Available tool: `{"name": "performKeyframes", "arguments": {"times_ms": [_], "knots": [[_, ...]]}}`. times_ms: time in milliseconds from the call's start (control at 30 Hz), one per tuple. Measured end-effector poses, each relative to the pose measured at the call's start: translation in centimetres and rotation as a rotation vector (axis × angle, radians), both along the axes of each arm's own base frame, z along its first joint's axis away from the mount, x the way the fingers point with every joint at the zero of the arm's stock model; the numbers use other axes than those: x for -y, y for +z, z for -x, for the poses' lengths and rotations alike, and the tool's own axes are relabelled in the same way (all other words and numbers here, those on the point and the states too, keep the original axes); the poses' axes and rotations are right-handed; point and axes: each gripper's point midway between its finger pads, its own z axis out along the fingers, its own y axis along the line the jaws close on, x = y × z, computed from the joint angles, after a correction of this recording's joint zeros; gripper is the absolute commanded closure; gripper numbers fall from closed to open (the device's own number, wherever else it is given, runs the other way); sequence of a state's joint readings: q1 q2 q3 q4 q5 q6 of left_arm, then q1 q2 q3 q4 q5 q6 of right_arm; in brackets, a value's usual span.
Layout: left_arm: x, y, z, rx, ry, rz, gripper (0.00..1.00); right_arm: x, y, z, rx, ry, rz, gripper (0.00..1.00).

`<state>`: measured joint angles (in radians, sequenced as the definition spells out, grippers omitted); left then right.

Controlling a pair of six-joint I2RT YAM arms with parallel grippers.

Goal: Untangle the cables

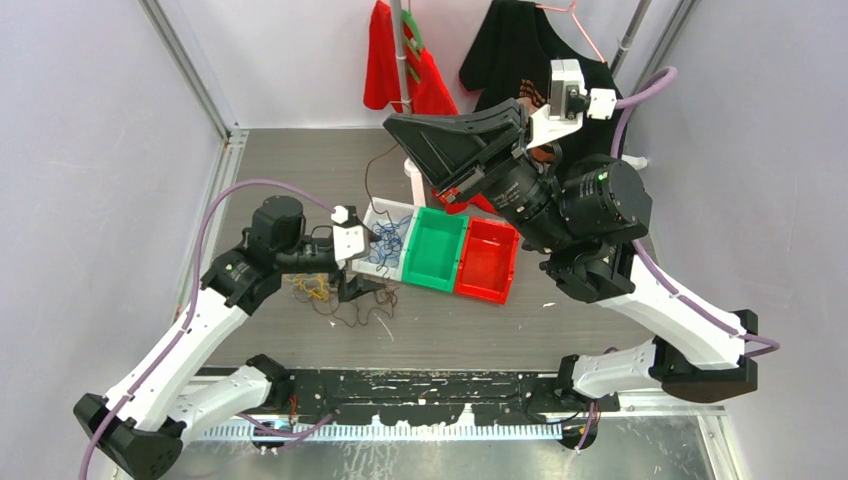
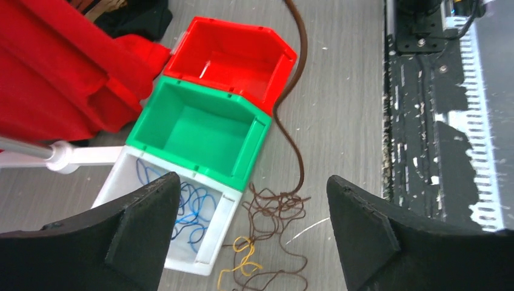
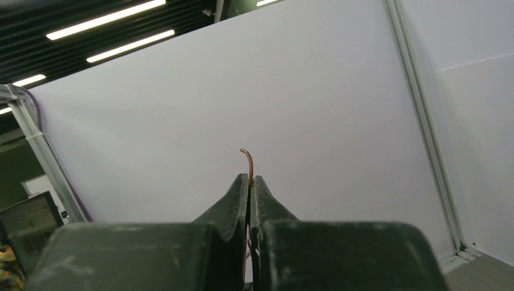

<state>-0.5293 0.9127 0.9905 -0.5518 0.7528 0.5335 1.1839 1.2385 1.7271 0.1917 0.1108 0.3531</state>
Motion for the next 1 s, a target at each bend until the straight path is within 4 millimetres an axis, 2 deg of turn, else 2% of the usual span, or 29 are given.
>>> {"name": "performKeyframes", "arguments": {"times_ms": [67, 267, 333, 367, 600, 700, 833, 867, 900, 1000], "knots": [[0.5, 0.1, 0.2, -0.019, -0.008, 0.013, 0.29, -0.1, 0.2, 0.1, 0.003, 0.01, -0.009, 0.99], [0.8, 0.9, 0.8, -0.043, -0.002, 0.049, 0.76, -0.7, 0.0, 0.1, 0.002, 0.025, -0.007, 0.99], [0.6, 1.3, 1.1, -0.047, 0.008, 0.063, 0.96, -0.9, -0.1, 0.1, 0.003, 0.025, -0.008, 0.99], [0.5, 1.5, 1.3, -0.051, 0.013, 0.071, 1.0, -0.9, -0.1, 0.1, 0.004, 0.025, -0.01, 0.99], [0.4, 2.4, 1.0, -0.085, 0.072, 0.111, 1.0, -1.7, -1.6, -0.2, -0.002, 0.026, 0.004, 0.99], [0.1, 3.1, 0.4, -0.081, 0.12, 0.117, 1.0, -1.8, -3.2, -0.3, -0.012, 0.025, 0.028, 0.99], [-0.3, 5.0, -0.4, -0.039, 0.171, 0.142, 1.0, -1.1, -5.2, -0.1, -0.022, 0.018, 0.053, 0.97], [-0.5, 5.4, -0.6, -0.024, 0.187, 0.147, 1.0, -0.7, -5.5, -0.1, -0.025, 0.013, 0.055, 0.92], [-0.7, 5.9, -0.7, -0.012, 0.199, 0.151, 1.0, -0.3, -5.7, 0.0, -0.025, 0.007, 0.054, 0.82], [-1.3, 7.6, -1.3, 0.048, 0.245, 0.167, 1.0, 1.1, -6.5, 0.1, -0.028, -0.016, 0.054, 0.46]]}}
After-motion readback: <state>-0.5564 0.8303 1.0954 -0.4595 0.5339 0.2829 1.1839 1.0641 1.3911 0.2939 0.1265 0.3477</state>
